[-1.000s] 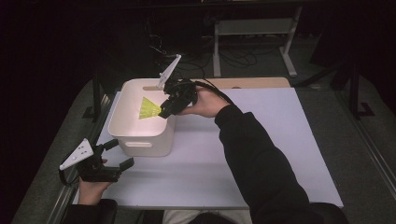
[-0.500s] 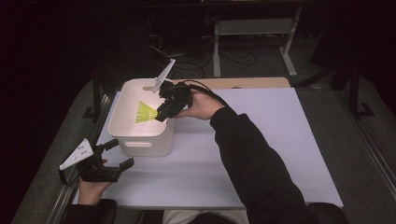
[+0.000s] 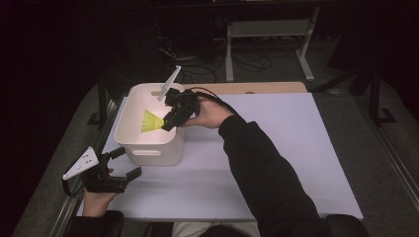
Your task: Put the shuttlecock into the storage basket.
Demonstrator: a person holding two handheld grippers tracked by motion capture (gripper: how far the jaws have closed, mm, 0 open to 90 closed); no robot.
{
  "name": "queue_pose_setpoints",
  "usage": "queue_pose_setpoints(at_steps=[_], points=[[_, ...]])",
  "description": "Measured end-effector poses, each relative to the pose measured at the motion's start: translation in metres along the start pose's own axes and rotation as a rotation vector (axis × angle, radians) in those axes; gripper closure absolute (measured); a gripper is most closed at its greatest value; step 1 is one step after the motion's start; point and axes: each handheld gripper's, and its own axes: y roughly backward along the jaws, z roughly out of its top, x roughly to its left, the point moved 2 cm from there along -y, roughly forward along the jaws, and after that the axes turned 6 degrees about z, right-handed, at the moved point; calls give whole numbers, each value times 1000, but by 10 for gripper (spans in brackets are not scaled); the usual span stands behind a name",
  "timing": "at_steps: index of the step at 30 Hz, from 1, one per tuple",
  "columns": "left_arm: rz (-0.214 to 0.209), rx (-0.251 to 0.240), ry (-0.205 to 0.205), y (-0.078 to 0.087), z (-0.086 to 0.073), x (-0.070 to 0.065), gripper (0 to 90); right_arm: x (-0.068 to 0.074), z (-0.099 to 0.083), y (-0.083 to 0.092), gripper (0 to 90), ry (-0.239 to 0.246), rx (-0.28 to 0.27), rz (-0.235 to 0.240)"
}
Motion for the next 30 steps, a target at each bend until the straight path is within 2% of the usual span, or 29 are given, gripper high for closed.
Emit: queue_pose_setpoints(at_steps=[13,25,30], points=[[-2,-3,-3,0,0,0,0,-8,-3,-17,632,-31,24,11],[-3,-5,0,0,0,0,0,-10,-3,-30,631,-32,40,23],[-4,-5,0,1,0,0,0,-11,-3,-32,557,-37,41,36]])
